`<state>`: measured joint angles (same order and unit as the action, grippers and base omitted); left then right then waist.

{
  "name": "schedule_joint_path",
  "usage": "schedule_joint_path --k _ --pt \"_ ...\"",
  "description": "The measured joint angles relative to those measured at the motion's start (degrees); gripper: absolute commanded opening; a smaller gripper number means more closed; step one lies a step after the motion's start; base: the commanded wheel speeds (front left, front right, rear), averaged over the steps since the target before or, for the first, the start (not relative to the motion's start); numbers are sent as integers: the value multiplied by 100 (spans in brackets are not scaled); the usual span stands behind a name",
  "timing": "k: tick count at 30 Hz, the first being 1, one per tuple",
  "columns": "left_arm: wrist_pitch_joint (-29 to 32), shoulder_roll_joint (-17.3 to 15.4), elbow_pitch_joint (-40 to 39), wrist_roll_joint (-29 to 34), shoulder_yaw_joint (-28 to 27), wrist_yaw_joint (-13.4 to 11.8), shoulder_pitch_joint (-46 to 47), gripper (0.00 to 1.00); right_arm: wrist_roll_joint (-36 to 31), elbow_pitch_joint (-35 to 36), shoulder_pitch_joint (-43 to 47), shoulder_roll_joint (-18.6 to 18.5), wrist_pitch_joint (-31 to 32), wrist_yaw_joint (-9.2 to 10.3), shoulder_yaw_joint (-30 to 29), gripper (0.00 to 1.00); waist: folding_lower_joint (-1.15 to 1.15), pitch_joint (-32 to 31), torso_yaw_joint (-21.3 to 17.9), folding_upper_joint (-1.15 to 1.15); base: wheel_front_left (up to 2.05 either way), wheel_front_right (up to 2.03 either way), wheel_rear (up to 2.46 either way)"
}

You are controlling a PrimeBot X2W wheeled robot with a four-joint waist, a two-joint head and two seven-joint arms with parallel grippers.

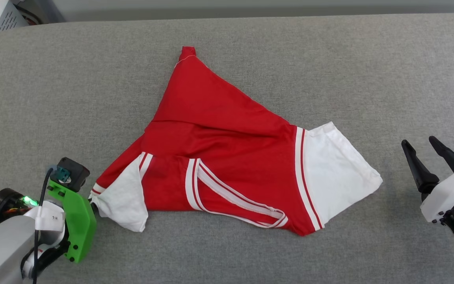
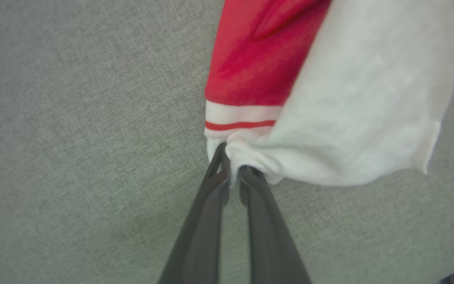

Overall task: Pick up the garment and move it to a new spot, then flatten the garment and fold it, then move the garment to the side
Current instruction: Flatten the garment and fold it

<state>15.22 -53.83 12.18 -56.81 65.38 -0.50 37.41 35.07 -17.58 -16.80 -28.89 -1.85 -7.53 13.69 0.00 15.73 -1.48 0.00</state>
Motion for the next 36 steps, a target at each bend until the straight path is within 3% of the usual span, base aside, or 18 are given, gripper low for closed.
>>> schedule_joint_path --k 2,3,4,5,10,17,24,29,32,36 --pt "-138 158 165 -146 -32 -34 -101 0 0 -12 4 8 10 0 1 100 0 -16 25 0 0 0 0" --pt "-219 232 243 -188 -36 -53 -129 5 0 -18 9 11 18 0 7 100 0 -39 36 0 0 0 0" --pt "-359 292 304 -183 -55 -103 -166 69 0 -18 21 10 19 0 9 100 0 -71 47 0 0 0 0" --pt "-505 364 368 -200 -99 -165 -227 100 0 -22 34 8 23 0 5 100 0 -107 59 0 0 0 0" --pt "-1252 564 348 -215 -291 -561 -506 100 -1 22 139 -55 53 0 -20 100 0 -361 133 0 0 0 0" --pt "-2184 460 -378 -179 -650 -1504 -1017 100 -51 375 182 -256 175 0 -176 100 0 -781 305 0 0 0 0" --pt "-2888 486 -1065 126 -1032 -2553 -1455 100 -132 994 -234 -619 708 0 -101 100 0 -931 589 0 0 0 0" --pt "-2988 878 -1492 755 -1597 -3184 -1742 100 125 1290 -727 -1031 1758 -1 649 100 0 -882 696 0 0 0 0" --pt "-2989 1190 -1731 1334 -2092 -3420 -1926 100 420 1350 -962 -1301 2603 0 1152 100 0 -829 733 0 0 0 0" --pt "-2989 1601 -1903 1965 -2608 -3509 -2320 100 827 1377 -1204 -1588 3718 0 1673 100 0 -742 779 0 0 0 0"
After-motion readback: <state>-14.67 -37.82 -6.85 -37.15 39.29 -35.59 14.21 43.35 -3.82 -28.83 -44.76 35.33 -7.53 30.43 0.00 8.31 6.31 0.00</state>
